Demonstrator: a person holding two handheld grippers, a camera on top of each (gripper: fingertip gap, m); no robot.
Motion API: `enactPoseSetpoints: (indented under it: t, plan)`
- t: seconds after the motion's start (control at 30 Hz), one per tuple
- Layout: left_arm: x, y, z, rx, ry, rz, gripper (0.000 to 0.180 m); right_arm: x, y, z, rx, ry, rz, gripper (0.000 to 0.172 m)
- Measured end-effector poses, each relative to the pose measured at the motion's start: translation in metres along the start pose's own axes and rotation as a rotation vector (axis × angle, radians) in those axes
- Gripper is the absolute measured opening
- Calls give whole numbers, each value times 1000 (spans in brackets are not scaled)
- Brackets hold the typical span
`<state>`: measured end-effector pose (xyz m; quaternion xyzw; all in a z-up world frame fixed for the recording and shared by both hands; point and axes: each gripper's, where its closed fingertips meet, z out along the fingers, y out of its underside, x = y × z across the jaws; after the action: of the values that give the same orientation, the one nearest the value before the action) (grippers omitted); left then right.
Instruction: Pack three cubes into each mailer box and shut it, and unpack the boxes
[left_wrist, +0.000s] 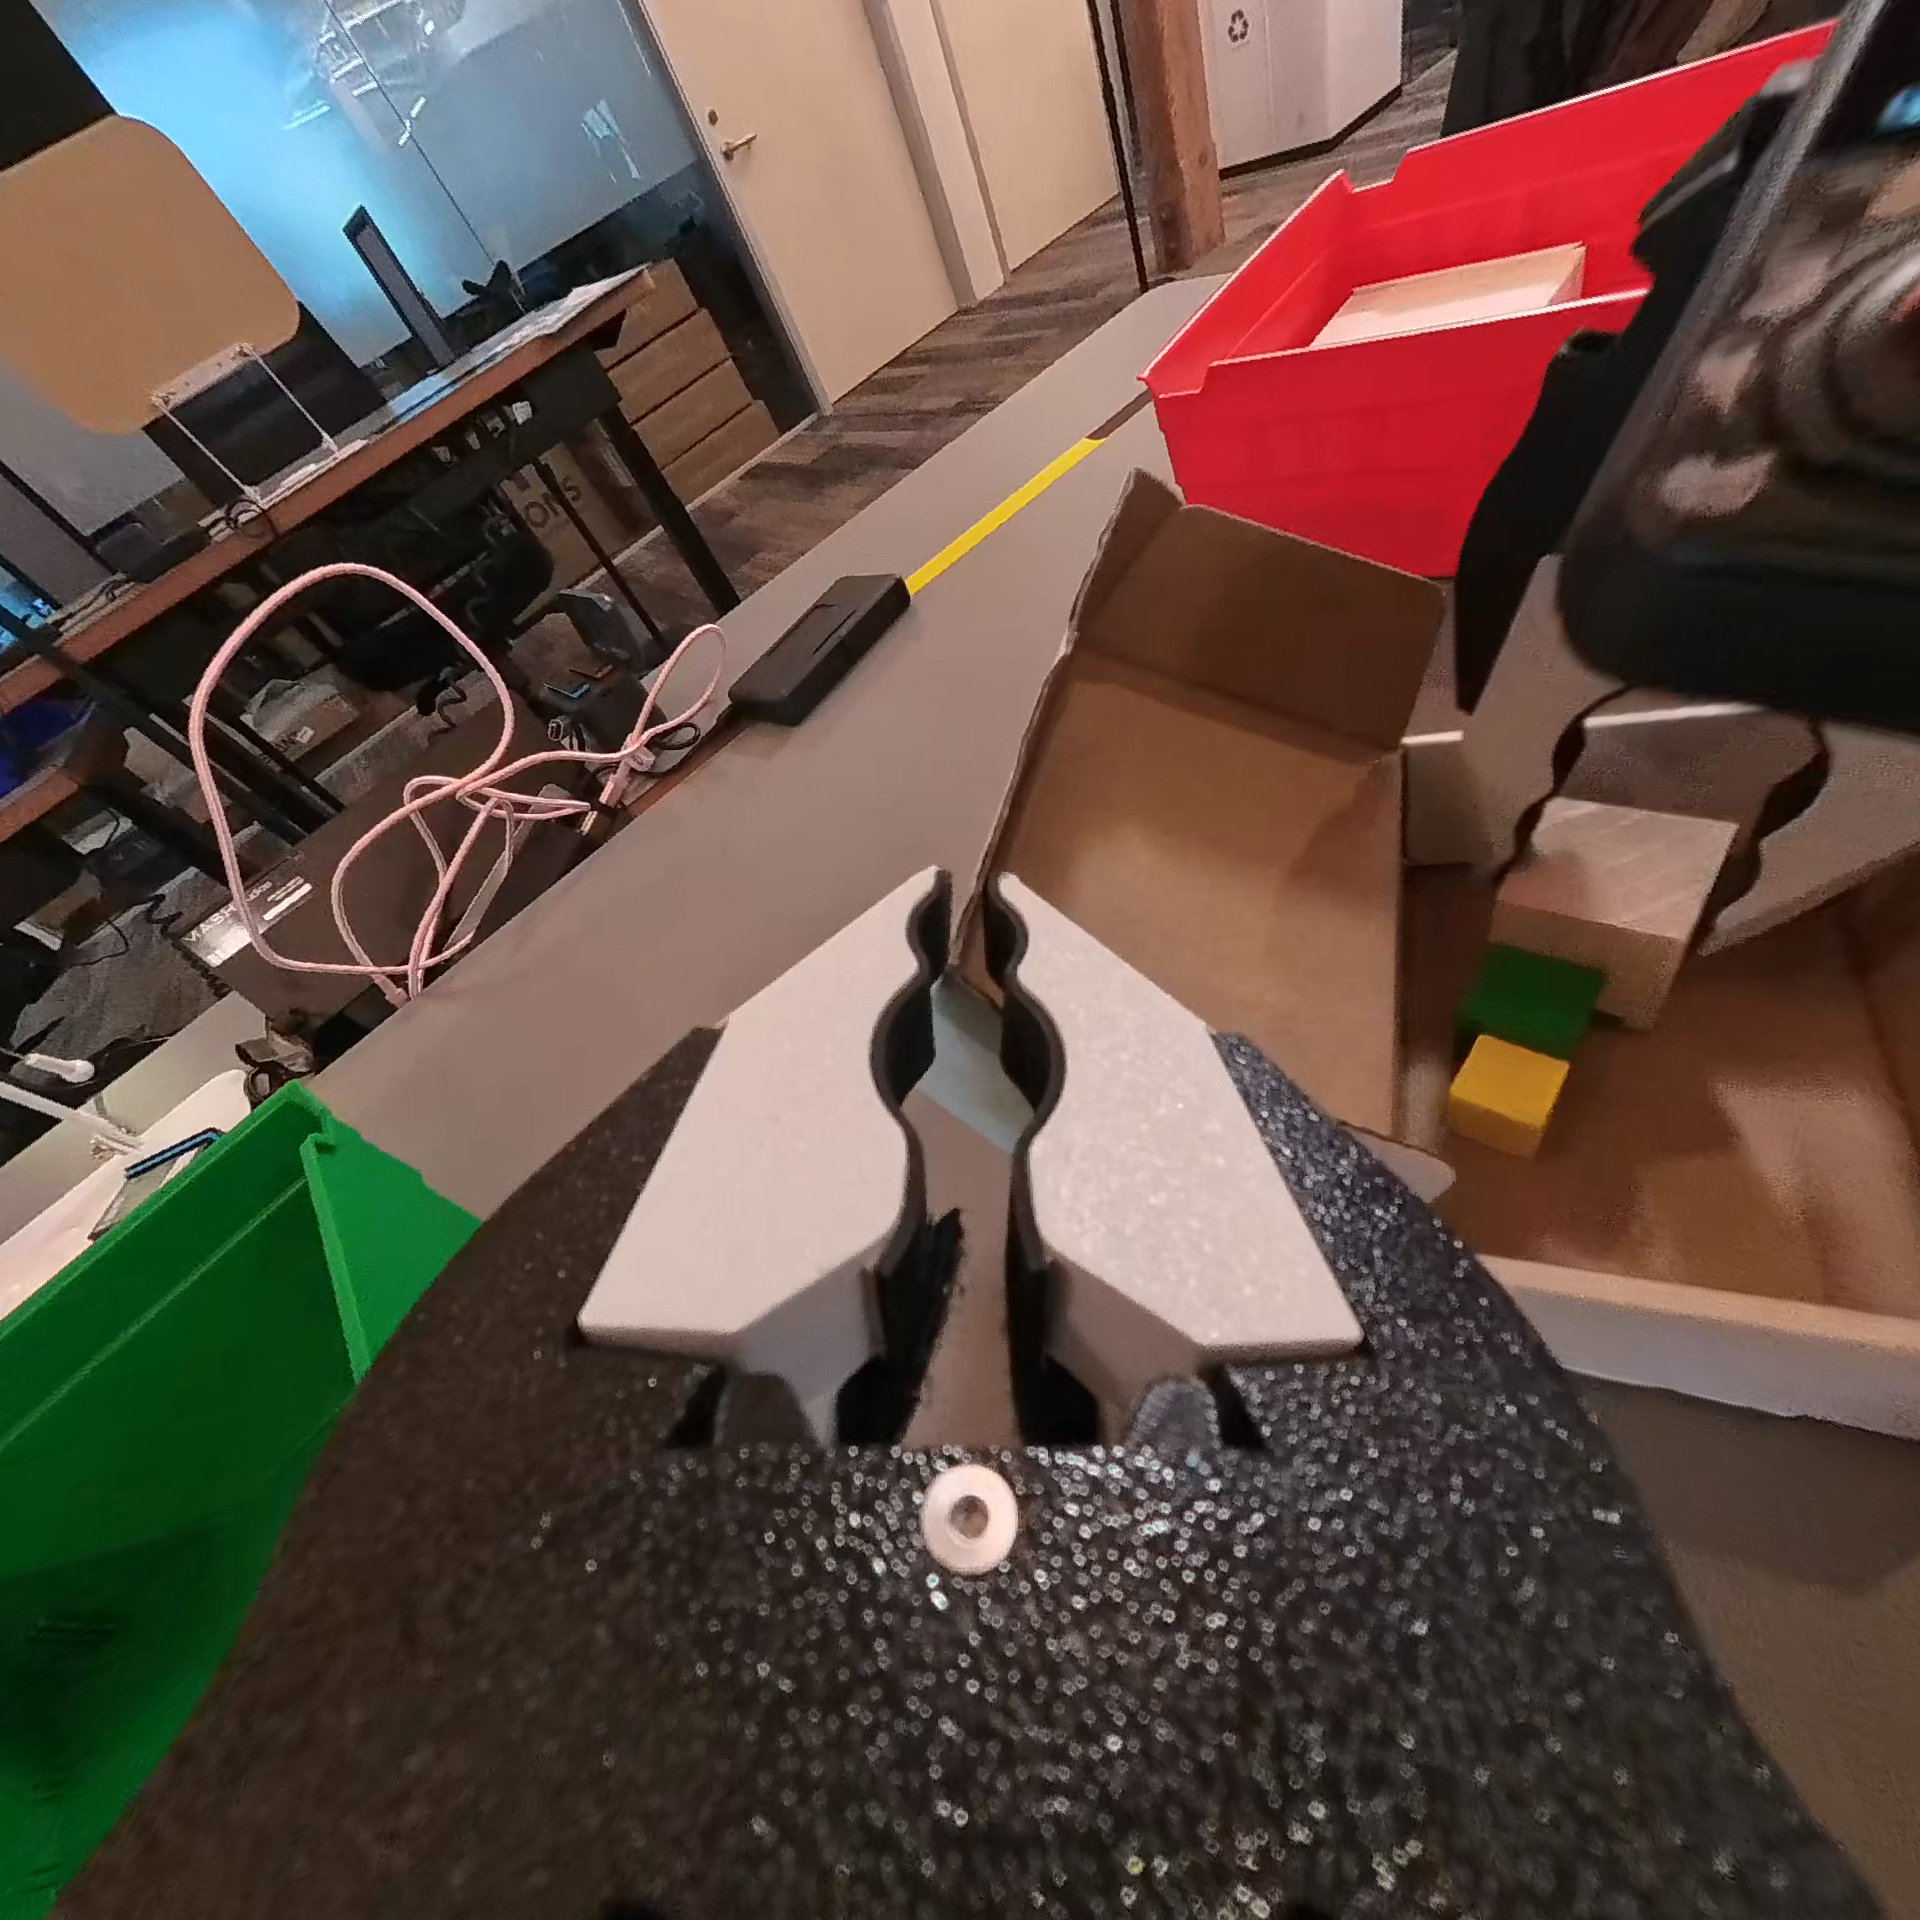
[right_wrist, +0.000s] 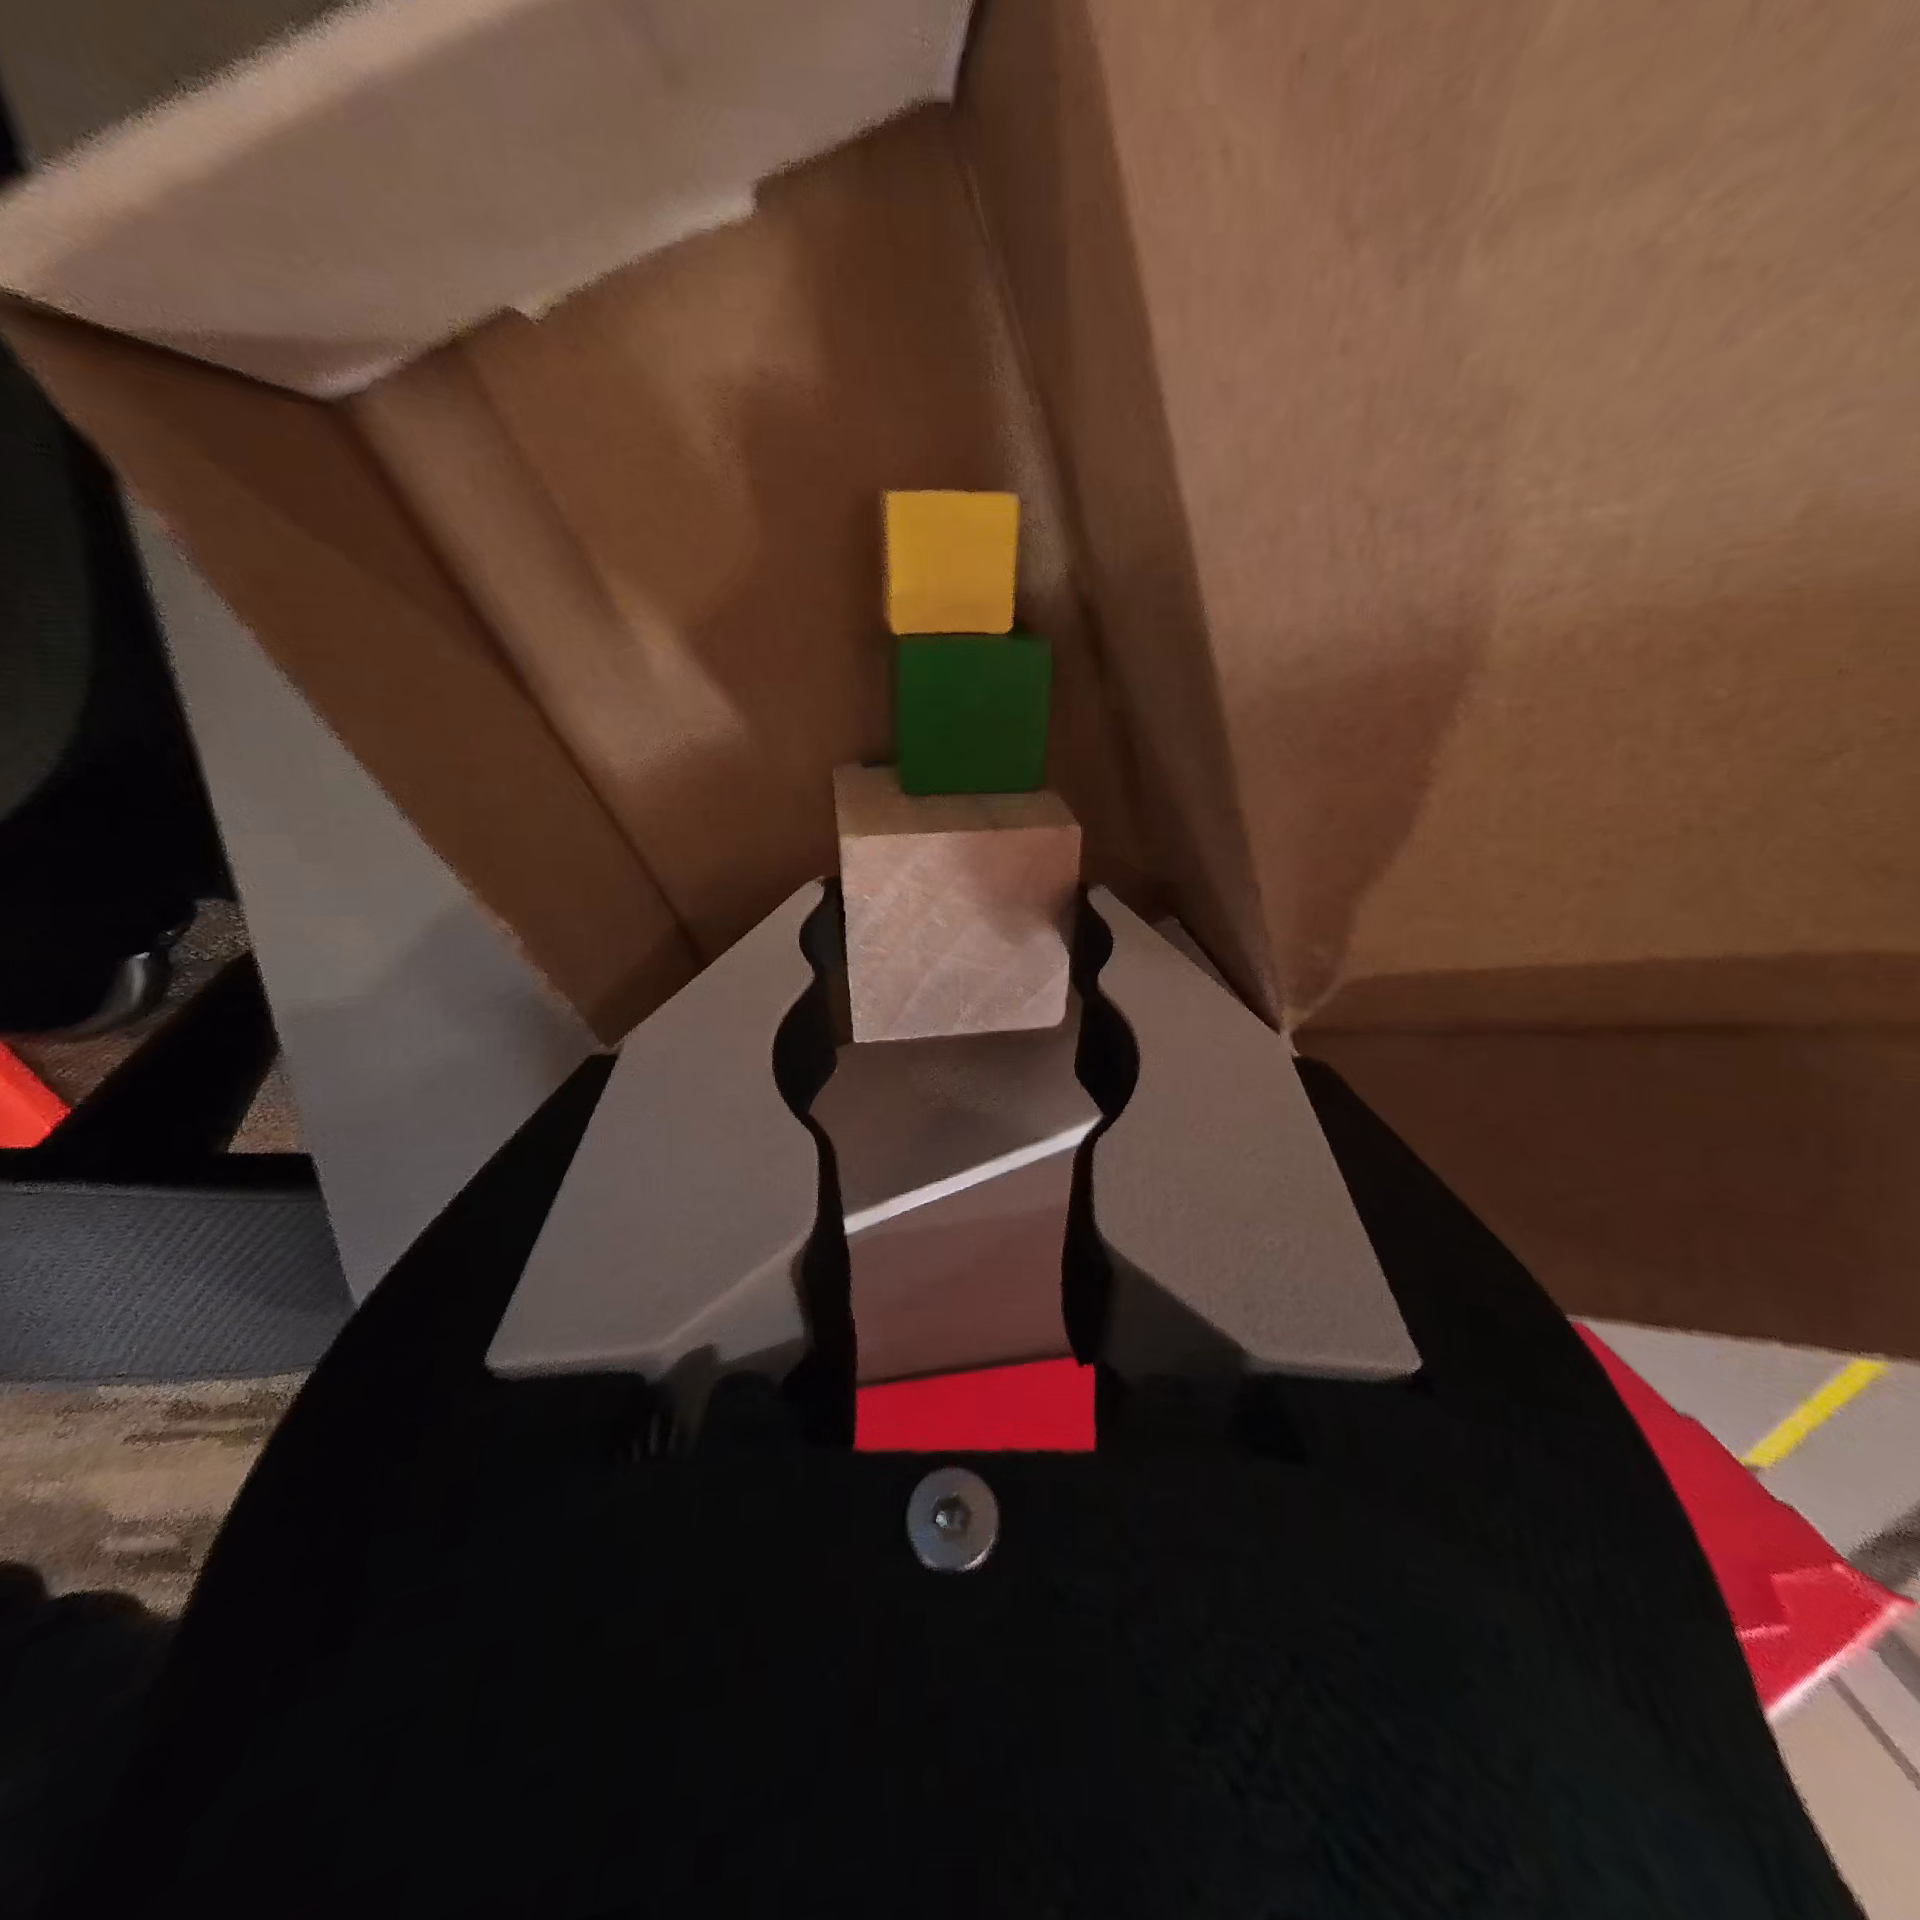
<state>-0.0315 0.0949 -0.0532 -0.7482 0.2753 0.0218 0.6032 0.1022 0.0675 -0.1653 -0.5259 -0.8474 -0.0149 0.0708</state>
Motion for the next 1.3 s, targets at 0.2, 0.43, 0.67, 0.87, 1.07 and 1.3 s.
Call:
enactPoseSetpoints:
  t: [0.2,0.43,0.67,0.87,1.07,1.3]
  plan:
    - [1,1,0,-2,1,13,4,-8,-1,-48,113,43,-48,42]
    - [3,0,2,4,1,16,3,16,88,-126,76,248,97,42]
    - [5,-2,3,1,6,22,3,44,247,-109,-128,219,622,43]
    - [5,-1,3,-1,12,19,3,53,316,-55,-46,61,1334,42]
    - [5,1,3,-6,14,10,3,41,339,-19,-164,20,1486,42]
    - [6,1,2,-10,19,12,3,44,340,-24,-193,130,1476,62]
